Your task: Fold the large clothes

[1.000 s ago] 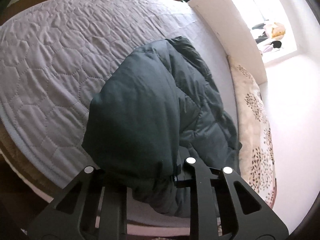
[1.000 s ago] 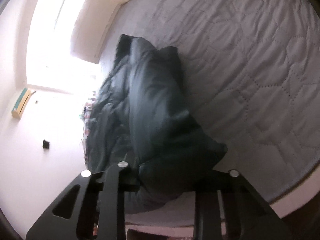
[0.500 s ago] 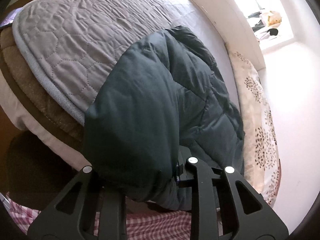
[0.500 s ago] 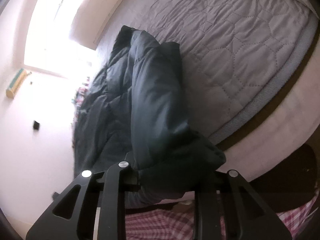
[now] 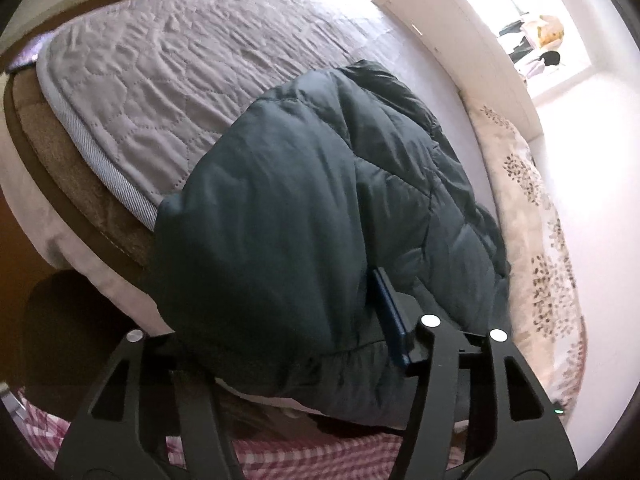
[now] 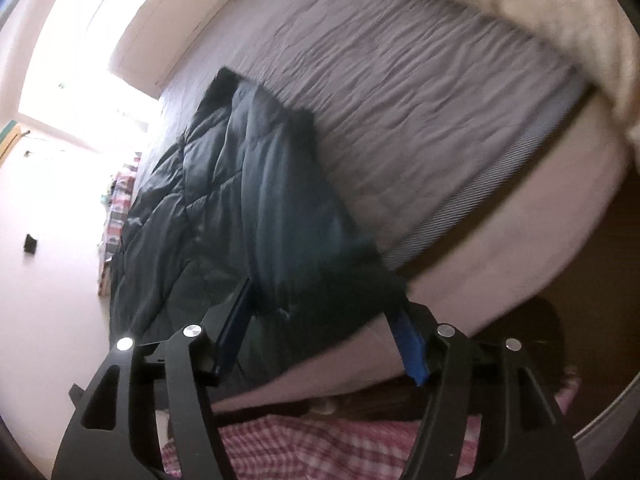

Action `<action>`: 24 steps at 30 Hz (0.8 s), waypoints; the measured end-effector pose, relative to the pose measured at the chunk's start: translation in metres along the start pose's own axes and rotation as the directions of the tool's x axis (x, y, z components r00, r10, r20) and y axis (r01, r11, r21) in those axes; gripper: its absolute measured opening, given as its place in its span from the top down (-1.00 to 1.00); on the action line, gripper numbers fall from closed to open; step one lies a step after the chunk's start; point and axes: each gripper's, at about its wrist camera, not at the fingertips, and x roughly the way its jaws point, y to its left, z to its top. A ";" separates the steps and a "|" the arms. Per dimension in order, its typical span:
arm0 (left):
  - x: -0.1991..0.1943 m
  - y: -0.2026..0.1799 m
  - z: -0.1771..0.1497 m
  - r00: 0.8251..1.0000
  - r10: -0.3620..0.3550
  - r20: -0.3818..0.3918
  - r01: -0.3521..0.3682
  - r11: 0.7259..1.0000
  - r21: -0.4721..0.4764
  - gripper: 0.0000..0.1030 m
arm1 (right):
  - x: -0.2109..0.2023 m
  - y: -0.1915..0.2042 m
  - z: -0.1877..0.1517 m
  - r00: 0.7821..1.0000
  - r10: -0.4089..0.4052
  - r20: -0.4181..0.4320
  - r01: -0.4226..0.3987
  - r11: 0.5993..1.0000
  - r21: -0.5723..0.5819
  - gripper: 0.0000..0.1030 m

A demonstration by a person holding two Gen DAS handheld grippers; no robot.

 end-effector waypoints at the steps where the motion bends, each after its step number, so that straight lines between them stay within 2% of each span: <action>1: 0.000 -0.002 -0.002 1.000 0.013 0.016 -0.014 1.000 0.024 -0.14 | -0.009 0.001 0.001 0.999 -0.034 0.035 0.034 0.999 -0.016 -0.25; 4: -0.002 -0.010 -0.008 0.997 0.050 0.059 -0.056 0.994 0.095 -0.16 | -0.038 0.014 0.000 0.988 -0.085 0.131 0.097 0.991 -0.088 -0.25; 5: -0.003 -0.011 -0.009 0.996 0.058 0.069 -0.066 0.992 0.111 -0.17 | -0.045 0.027 -0.002 0.985 -0.078 0.157 0.100 0.985 -0.139 -0.25; 7: -0.005 -0.015 -0.010 0.994 0.070 0.087 -0.082 0.987 0.139 -0.18 | -0.046 0.058 -0.011 0.990 -0.031 0.137 0.067 0.961 -0.267 -0.17; 10: -0.007 -0.017 -0.012 0.991 0.079 0.105 -0.096 0.980 0.172 -0.18 | -0.031 0.110 -0.036 0.997 0.055 0.044 -0.030 0.896 -0.443 0.26; 11: -0.008 -0.017 -0.012 0.991 0.080 0.108 -0.098 0.979 0.178 -0.18 | -0.021 0.129 -0.047 0.997 0.081 -0.010 -0.076 0.868 -0.491 0.62; 13: -0.009 -0.017 -0.012 0.990 0.081 0.116 -0.102 0.977 0.189 -0.18 | 0.004 0.165 -0.069 0.989 0.102 -0.111 -0.147 0.808 -0.571 0.99; 16: -0.010 -0.019 -0.013 0.989 0.080 0.124 -0.104 0.974 0.203 -0.18 | 0.038 0.205 -0.099 0.981 0.074 -0.180 -0.178 0.715 -0.676 0.99; 19: -0.010 -0.020 -0.015 0.989 0.073 0.130 -0.100 0.973 0.210 -0.18 | 0.070 0.225 -0.116 0.973 0.008 -0.232 -0.179 0.662 -0.728 0.99; 21: -0.010 -0.019 -0.015 0.990 0.061 0.125 -0.087 0.973 0.213 -0.18 | 0.099 0.224 -0.122 0.964 -0.082 -0.253 -0.140 0.653 -0.745 0.99; 24: -0.007 -0.022 -0.017 0.991 0.052 0.121 -0.079 0.968 0.236 -0.21 | 0.134 0.216 -0.121 0.944 -0.144 -0.296 -0.118 0.689 -0.715 1.00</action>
